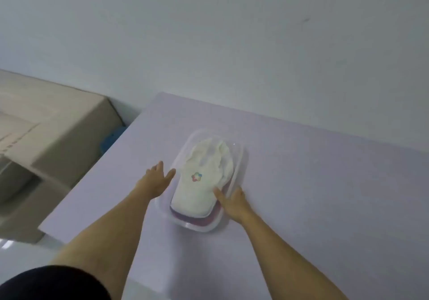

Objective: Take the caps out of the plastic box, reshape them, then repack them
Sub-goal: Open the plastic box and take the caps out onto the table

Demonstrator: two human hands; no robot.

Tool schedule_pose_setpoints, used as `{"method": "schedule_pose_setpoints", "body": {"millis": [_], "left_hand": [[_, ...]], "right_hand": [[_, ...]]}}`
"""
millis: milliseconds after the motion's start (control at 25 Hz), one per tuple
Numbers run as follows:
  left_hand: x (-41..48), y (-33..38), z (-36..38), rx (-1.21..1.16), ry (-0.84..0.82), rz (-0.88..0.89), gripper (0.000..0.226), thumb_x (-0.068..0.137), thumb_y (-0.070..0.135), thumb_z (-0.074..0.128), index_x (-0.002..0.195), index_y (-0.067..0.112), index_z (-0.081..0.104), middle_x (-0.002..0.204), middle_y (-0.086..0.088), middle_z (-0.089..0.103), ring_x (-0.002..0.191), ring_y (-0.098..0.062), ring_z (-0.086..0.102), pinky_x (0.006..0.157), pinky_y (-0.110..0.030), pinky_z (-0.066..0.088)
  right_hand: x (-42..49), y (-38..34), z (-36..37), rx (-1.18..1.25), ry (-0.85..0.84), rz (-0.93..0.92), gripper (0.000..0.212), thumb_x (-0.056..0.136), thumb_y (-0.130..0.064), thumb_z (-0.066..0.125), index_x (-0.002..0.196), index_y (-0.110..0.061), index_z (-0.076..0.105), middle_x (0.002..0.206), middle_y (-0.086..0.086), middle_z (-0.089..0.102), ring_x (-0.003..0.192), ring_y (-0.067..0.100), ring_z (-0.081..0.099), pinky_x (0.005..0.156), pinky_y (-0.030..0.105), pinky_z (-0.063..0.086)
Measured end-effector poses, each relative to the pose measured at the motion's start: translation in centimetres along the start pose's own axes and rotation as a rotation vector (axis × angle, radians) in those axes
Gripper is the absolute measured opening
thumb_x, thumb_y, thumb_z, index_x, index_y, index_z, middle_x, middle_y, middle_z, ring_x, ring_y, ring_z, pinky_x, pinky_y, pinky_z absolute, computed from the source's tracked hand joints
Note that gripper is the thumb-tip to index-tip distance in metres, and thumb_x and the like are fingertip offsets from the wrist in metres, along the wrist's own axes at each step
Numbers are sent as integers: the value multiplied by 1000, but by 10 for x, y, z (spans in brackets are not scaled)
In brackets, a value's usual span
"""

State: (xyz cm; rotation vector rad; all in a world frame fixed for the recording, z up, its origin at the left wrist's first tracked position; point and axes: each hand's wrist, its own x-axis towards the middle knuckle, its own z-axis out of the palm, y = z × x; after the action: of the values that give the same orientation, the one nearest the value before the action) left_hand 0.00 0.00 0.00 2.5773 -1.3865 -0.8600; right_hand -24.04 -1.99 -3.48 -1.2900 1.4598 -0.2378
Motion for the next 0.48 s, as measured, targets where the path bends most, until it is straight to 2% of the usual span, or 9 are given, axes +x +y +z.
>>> {"method": "schedule_pose_setpoints", "body": {"millis": [120, 240, 360, 480], "left_hand": [[-3, -7, 19, -199, -70, -51, 69, 95, 51, 34, 148, 8, 18, 150, -18, 33, 136, -36, 34, 110, -44, 29], [-12, 3, 32, -256, -2, -49, 56, 96, 44, 38, 136, 5, 36, 128, -21, 54, 115, -39, 51, 95, -43, 41], [-25, 30, 44, -201, 89, 13, 55, 95, 48, 37, 131, 7, 41, 118, -17, 61, 106, -37, 57, 87, -41, 44], [-51, 70, 71, -226, 150, 108, 56, 94, 50, 37, 132, 8, 43, 118, -15, 63, 107, -35, 59, 87, -40, 46]], "right_hand": [[-4, 2, 28, 162, 59, 17, 80, 82, -52, 61, 138, -5, 28, 141, 11, 44, 126, 28, 47, 101, 34, 40], [-11, 2, 26, 93, 135, 7, 59, 92, -43, 51, 132, -4, 34, 131, 15, 53, 116, 31, 54, 86, 28, 42], [-13, 14, -5, 64, 227, -10, 58, 93, -45, 47, 134, -5, 36, 130, 16, 55, 116, 33, 54, 91, 33, 44], [-26, 44, -48, 54, 329, 2, 58, 91, -48, 48, 133, -8, 42, 129, 15, 57, 116, 32, 55, 93, 35, 44]]}}
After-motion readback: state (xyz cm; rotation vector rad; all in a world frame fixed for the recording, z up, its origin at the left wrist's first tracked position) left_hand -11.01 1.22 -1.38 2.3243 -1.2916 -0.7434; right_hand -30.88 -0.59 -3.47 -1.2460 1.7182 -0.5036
